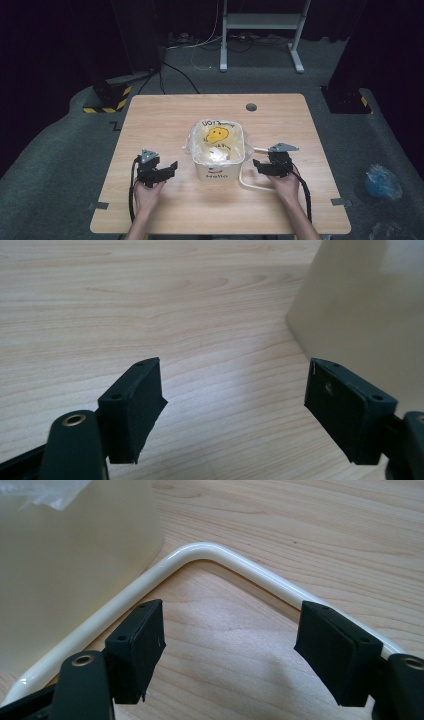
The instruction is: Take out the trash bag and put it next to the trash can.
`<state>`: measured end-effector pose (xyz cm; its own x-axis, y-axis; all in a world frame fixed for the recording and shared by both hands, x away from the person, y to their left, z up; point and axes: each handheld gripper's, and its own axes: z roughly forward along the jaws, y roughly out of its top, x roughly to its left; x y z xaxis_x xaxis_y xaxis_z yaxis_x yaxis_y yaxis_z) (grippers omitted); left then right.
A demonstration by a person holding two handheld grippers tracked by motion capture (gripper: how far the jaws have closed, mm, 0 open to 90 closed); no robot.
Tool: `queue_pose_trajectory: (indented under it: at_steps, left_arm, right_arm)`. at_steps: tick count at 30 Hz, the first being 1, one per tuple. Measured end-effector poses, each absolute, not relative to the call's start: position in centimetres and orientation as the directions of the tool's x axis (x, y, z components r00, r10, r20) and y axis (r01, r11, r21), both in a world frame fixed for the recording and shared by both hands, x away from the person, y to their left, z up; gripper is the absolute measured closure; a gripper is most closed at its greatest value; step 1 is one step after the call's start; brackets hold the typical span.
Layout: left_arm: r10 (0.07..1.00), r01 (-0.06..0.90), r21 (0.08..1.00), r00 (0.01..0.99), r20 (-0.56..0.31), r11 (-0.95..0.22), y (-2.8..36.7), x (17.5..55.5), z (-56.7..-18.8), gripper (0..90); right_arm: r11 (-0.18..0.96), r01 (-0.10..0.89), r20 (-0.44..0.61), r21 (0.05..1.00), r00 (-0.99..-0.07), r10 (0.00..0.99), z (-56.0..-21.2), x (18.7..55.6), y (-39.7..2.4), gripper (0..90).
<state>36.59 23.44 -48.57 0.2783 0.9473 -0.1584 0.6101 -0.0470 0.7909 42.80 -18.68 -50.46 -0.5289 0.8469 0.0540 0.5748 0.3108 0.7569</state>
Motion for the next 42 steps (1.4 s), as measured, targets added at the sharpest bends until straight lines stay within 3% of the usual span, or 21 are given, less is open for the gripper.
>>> queue_pose_trajectory:
  at_steps: [15,42]
  left_arm:
    - [0.894,0.574,0.819,0.362,-0.264,0.009,23.0,36.5,-45.4,19.8]
    - [0.865,0.545,0.838,0.419,-0.278,0.006,21.4,37.6,-41.4,18.1]
  right_arm:
    - [0.316,0.571,0.054,0.758,-0.537,0.842,-50.0,42.8,-17.7,28.4]
    - [0.337,0.563,0.023,0.755,-0.536,0.844,-47.9,42.9,-17.2,29.9]
